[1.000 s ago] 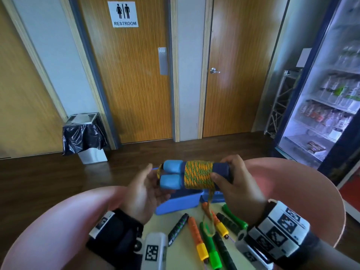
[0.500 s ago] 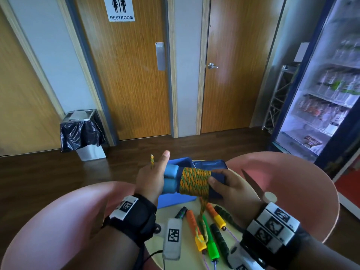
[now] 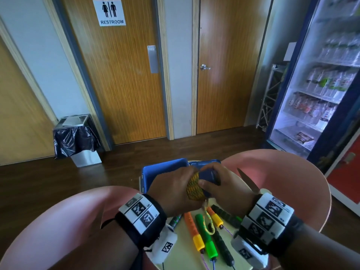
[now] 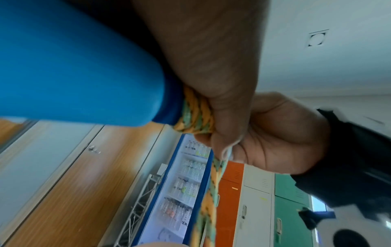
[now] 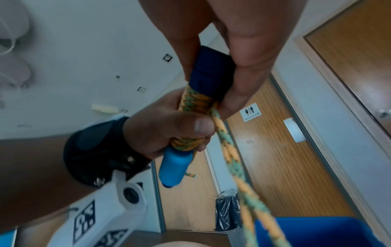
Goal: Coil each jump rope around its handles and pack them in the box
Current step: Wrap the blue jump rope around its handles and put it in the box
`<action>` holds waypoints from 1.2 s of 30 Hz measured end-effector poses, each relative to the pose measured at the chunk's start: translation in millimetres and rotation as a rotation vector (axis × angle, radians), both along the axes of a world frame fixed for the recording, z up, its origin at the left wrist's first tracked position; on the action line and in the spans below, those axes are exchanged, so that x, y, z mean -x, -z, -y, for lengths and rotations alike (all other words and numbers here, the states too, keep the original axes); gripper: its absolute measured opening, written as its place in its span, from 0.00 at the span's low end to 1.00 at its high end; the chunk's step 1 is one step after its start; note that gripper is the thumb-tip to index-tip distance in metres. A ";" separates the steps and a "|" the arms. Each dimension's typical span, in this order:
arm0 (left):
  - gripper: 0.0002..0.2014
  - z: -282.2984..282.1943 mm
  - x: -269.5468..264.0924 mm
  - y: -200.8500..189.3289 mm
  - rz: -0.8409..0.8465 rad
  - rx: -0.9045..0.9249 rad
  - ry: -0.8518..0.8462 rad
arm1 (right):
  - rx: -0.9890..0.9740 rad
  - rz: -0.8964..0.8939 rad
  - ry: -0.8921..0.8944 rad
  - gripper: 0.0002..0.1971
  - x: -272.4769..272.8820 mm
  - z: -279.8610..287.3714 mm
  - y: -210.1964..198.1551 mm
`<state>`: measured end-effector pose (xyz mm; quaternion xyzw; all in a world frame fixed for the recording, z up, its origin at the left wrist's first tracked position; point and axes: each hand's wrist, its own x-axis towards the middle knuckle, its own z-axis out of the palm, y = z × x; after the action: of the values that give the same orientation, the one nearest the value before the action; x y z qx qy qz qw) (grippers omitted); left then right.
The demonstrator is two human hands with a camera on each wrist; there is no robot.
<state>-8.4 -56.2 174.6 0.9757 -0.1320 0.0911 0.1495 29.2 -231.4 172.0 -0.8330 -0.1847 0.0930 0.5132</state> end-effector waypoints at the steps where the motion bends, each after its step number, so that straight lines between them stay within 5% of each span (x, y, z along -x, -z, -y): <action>1: 0.25 0.4 -0.8 1.7 -0.020 0.036 -0.017 | -0.085 -0.085 0.018 0.15 -0.4 -1.0 0.8; 5: 0.35 0.4 -2.3 13.3 -0.069 0.163 -0.080 | -0.301 -0.306 0.049 0.32 -1.9 -3.2 15.4; 8: 0.42 2.1 -1.6 19.2 -0.100 0.207 -0.059 | -0.336 -0.370 0.071 0.19 0.4 -4.7 18.2; 15: 0.31 -10.0 -12.8 21.7 -0.108 0.498 -0.240 | -0.288 -0.498 0.100 0.12 4.5 -6.3 25.2; 22: 0.27 -27.3 -23.2 30.5 -0.232 0.597 -0.334 | 0.424 0.058 -0.062 0.13 6.2 -6.0 24.8; 26: 0.31 -34.5 -25.8 41.1 -0.333 0.576 -0.308 | 0.657 0.221 -0.118 0.11 5.8 -5.9 26.0; 30: 0.26 -29.9 -21.1 39.1 -0.379 0.349 -0.283 | 0.826 0.278 -0.191 0.08 -0.2 -9.5 20.1; 36: 0.25 -14.8 -12.9 47.1 -0.217 -0.058 -0.281 | 1.045 0.477 -0.362 0.08 -1.9 -26.7 -8.5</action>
<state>4.5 -41.4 127.5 0.9925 0.0200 0.0017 0.1206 31.1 -204.7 180.5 -0.9281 -0.3634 0.0680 -0.0435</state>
